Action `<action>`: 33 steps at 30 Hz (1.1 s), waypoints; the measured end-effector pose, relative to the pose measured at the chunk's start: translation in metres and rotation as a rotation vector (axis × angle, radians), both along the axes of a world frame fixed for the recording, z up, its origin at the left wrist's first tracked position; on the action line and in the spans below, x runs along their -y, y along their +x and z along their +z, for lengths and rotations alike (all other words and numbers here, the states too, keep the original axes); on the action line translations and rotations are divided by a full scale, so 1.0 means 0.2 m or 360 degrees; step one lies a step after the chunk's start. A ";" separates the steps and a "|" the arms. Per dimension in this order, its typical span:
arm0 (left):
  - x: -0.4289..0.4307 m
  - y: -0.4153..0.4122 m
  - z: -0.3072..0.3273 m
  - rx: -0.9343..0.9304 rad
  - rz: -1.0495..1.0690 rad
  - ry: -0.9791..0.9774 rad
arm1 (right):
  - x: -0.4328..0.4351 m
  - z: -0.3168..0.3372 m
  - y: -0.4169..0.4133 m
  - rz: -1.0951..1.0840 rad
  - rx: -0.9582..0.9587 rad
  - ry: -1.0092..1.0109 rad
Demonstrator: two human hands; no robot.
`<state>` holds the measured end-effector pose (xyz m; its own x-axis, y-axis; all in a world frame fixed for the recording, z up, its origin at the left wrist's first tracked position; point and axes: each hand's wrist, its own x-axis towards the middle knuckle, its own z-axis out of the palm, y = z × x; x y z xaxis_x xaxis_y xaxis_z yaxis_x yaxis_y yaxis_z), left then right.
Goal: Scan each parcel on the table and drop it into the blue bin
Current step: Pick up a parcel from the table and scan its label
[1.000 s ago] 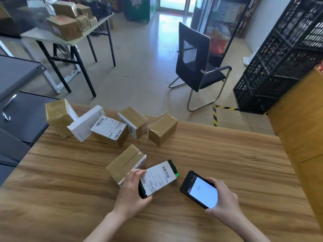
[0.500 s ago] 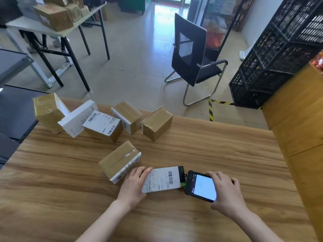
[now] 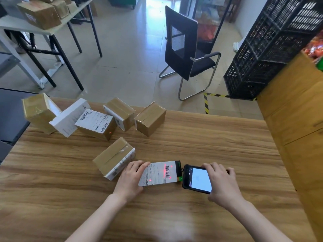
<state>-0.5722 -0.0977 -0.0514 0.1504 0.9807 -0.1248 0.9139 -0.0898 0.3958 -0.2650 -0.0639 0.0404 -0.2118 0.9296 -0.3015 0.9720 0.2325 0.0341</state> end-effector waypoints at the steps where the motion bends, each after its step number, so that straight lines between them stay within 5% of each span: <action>1: 0.00 0.01 0.00 0.0001 -0.0005 0.0006 | 0.01 0.00 0.01 -0.0004 0.0005 0.0004; 13: 0.01 0.12 0.06 0.0050 -0.0115 0.0015 | 0.13 0.01 0.19 -0.0126 -0.0019 0.0026; 20: -0.03 0.33 0.16 0.0064 -0.0329 0.0058 | 0.37 0.06 0.46 -0.0462 -0.0323 0.0011; 33: -0.05 1.50 0.38 0.0153 -0.1072 0.0294 | 1.10 0.12 1.41 -0.1267 -0.0744 0.0259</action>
<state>-0.2722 -0.0882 0.0240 0.7343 0.6741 0.0792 0.5975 -0.6973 0.3959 0.0169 -0.2847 0.0651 0.4381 0.8763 -0.2001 0.7662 -0.4805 -0.4267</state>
